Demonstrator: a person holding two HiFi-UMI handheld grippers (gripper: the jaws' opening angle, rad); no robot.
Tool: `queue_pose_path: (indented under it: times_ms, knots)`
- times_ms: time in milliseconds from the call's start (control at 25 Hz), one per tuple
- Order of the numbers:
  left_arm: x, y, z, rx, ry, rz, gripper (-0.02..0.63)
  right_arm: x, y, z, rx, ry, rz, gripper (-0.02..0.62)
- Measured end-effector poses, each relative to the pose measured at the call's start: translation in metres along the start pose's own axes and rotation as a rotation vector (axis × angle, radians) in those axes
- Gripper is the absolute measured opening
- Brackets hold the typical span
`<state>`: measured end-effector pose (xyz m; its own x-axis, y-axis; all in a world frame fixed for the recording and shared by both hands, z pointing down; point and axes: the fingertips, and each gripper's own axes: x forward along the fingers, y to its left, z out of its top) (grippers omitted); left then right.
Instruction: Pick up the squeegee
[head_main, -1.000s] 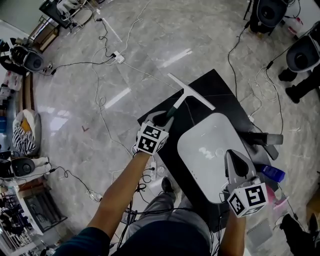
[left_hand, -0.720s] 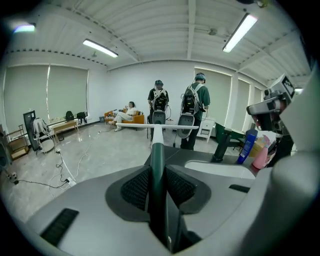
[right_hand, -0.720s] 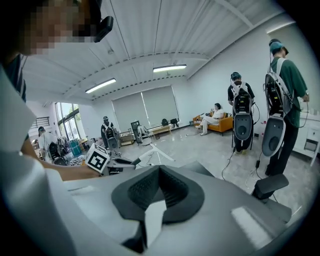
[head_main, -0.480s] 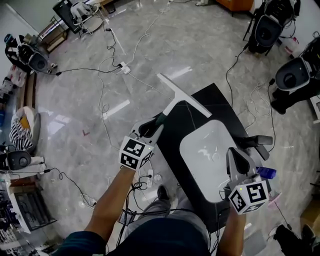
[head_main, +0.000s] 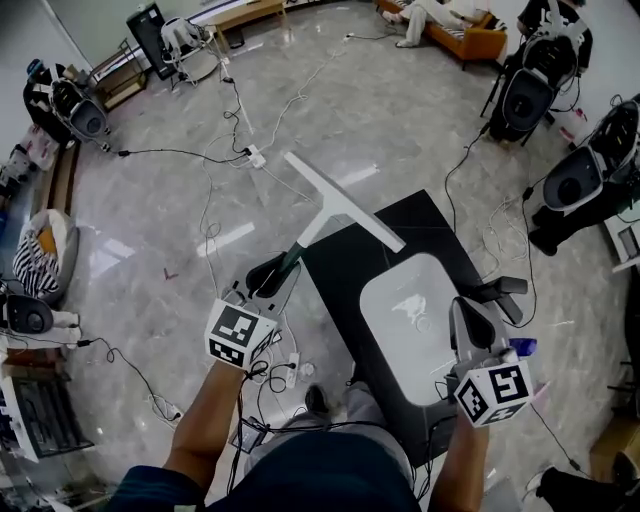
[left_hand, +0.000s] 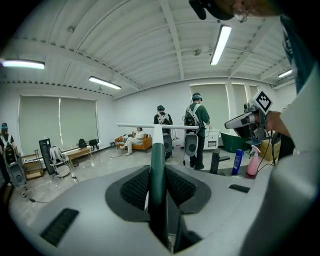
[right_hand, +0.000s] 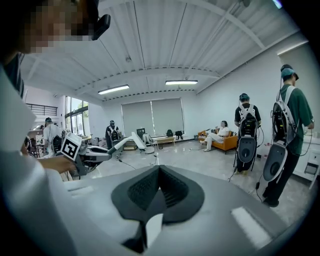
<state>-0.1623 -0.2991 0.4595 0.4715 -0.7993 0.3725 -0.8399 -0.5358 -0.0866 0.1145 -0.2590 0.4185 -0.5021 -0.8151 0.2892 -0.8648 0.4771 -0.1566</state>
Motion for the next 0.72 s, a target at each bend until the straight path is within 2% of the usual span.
queue_pose_path:
  times_ms: [400, 720]
  knots:
    - [-0.111, 0.006, 0.022, 0.042, -0.082, 0.074, 0.097, -0.033, 0.050, 0.021, -0.031, -0.031, 0.051, 0.008]
    - [-0.162, 0.009, 0.030, 0.050, -0.122, 0.108, 0.097, -0.049, 0.080, 0.037, -0.067, -0.046, 0.059, 0.008]
